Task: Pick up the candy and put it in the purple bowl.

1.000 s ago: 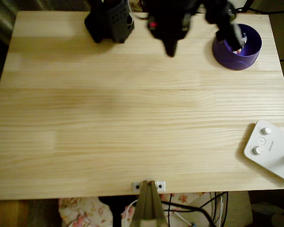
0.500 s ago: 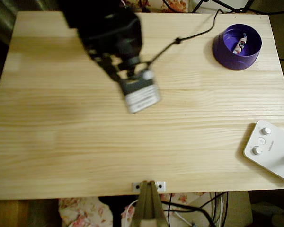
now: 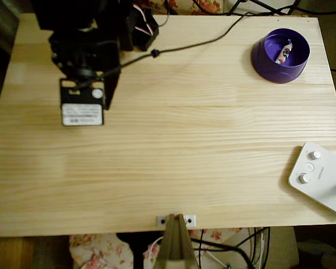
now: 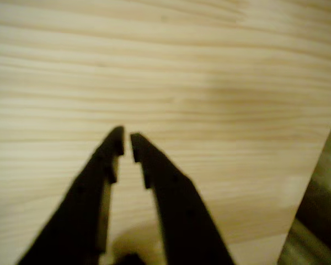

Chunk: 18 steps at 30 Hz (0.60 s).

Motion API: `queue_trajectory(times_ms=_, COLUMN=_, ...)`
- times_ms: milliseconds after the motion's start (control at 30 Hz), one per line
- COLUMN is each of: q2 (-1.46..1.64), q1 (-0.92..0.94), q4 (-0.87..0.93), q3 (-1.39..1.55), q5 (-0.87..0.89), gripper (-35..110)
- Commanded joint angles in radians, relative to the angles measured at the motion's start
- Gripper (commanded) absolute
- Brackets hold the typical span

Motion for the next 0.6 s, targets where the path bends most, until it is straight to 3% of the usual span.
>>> queue_trajectory(times_ms=0, q2=0.117, q1=0.061, q4=-0.035, q3=0.02, q5=0.02, gripper=-1)
queue_trajectory(times_ms=200, q2=0.215, q1=0.066, q4=-0.078, q3=0.132, q5=0.118, gripper=-1)
queue_trajectory(times_ms=567, q2=0.48, q1=0.109, q4=-0.074, q3=0.353, q5=0.097, gripper=-1)
